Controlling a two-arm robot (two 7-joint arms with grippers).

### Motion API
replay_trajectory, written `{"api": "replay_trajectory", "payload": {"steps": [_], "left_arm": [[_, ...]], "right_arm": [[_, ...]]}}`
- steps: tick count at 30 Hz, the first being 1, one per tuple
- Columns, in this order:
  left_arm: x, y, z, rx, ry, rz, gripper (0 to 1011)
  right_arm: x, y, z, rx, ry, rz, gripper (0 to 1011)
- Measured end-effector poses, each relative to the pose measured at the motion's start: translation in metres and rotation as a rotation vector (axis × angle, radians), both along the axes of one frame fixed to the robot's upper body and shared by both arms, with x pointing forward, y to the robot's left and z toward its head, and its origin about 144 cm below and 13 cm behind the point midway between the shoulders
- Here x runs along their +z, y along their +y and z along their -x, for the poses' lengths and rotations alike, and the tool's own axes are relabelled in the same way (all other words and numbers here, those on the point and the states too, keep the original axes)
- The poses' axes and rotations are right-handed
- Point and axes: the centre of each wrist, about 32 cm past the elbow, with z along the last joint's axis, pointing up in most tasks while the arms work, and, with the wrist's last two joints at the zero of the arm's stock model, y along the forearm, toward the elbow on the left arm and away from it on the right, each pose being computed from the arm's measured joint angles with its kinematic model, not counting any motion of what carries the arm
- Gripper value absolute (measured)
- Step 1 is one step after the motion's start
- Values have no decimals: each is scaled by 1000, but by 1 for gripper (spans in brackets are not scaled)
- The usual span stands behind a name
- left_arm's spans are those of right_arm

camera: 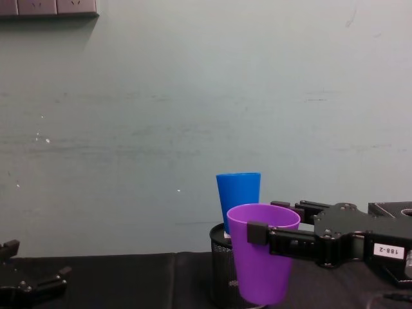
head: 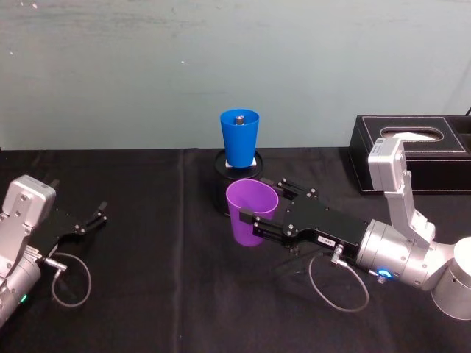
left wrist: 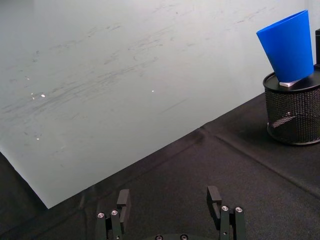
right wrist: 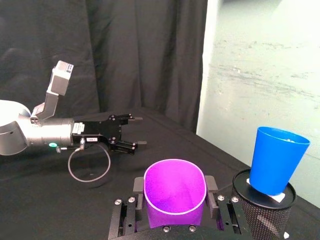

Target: Pick up one cup with a gripper and tap it against the other cup.

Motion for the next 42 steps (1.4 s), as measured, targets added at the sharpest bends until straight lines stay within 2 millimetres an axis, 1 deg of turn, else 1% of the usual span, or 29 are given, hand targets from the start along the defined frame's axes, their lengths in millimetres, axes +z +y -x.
{"api": "replay_trajectory", "payload": {"steps": [42], "left_arm": [[0, 0, 0, 0, 0, 0, 1000]], "right_arm": [[0, 0, 0, 0, -3, 0, 724]]}}
